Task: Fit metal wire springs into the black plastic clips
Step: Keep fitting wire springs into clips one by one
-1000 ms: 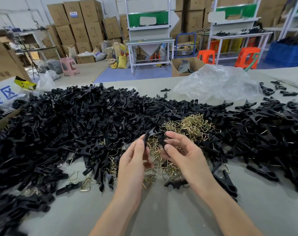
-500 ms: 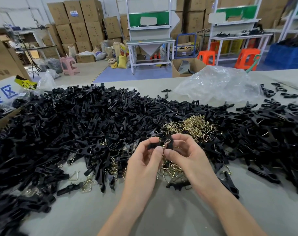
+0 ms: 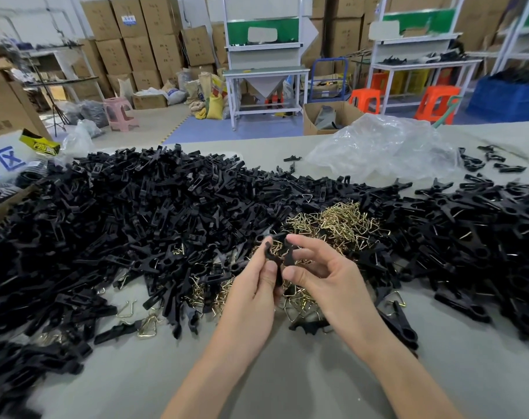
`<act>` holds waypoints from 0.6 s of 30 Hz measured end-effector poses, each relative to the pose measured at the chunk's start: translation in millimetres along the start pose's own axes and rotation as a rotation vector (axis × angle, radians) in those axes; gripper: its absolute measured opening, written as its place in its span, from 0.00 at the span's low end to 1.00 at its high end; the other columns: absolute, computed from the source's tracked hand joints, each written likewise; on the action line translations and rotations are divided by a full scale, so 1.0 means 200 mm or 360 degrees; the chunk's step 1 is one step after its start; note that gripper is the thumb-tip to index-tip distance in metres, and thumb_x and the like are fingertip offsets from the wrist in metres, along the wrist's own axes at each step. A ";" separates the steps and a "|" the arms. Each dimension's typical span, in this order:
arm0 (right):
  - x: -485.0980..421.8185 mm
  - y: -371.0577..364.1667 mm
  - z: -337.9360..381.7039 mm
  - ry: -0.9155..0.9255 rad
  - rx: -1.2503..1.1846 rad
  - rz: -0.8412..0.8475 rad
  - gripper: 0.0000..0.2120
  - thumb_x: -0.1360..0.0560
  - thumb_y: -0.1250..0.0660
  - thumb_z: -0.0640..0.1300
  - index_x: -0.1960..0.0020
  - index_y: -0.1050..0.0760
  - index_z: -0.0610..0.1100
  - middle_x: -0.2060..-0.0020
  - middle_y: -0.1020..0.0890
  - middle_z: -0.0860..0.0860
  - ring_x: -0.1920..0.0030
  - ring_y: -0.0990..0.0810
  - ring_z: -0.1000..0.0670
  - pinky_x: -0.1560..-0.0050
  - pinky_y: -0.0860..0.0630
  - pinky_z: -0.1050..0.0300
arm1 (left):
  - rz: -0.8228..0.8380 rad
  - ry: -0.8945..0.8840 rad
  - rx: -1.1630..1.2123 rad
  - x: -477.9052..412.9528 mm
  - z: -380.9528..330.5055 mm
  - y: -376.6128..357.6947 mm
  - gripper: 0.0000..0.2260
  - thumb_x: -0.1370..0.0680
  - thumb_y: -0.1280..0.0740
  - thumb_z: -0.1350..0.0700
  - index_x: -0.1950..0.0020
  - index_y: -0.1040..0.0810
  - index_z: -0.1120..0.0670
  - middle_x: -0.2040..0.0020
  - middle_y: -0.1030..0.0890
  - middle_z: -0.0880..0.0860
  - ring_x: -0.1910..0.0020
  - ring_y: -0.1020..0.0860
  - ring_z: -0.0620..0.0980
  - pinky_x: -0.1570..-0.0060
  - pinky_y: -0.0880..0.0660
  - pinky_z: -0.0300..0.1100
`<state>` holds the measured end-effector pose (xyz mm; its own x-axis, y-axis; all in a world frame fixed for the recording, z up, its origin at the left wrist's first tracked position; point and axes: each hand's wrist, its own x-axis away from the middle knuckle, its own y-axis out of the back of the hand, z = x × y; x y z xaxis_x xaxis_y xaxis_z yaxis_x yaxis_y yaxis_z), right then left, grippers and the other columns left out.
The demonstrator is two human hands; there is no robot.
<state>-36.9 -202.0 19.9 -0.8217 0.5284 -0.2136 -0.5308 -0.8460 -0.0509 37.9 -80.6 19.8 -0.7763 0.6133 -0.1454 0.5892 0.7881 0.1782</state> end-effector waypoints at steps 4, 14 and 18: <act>0.01 0.00 0.01 -0.0011 0.0020 0.0027 0.21 0.28 0.23 0.37 0.43 0.17 0.61 0.51 0.14 0.56 0.53 0.15 0.58 0.51 0.23 0.69 | 0.0009 -0.0011 -0.0135 0.01 0.00 0.00 0.19 0.15 0.44 0.54 0.24 0.33 0.41 0.52 0.17 0.41 0.54 0.20 0.39 0.55 0.24 0.34; 0.00 0.01 -0.01 0.0001 0.0043 -0.0006 0.21 0.28 0.23 0.39 0.44 0.17 0.63 0.51 0.14 0.56 0.50 0.15 0.57 0.49 0.22 0.68 | -0.0050 -0.0152 -0.0235 0.03 -0.02 0.01 0.17 0.17 0.41 0.49 0.29 0.28 0.41 0.40 0.21 0.50 0.40 0.31 0.36 0.43 0.27 0.44; 0.00 0.01 -0.02 -0.0008 0.0100 -0.0003 0.21 0.29 0.22 0.42 0.44 0.18 0.65 0.50 0.15 0.57 0.50 0.15 0.57 0.48 0.22 0.67 | -0.0075 -0.0189 -0.0318 0.02 -0.02 0.01 0.16 0.16 0.40 0.55 0.29 0.26 0.44 0.43 0.20 0.43 0.44 0.22 0.35 0.46 0.28 0.28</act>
<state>-37.1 -204.3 15.5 -0.8217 0.5304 -0.2085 -0.5441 -0.8389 0.0104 35.0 -76.4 23.1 -0.7630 0.5875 -0.2697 0.4879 0.7970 0.3560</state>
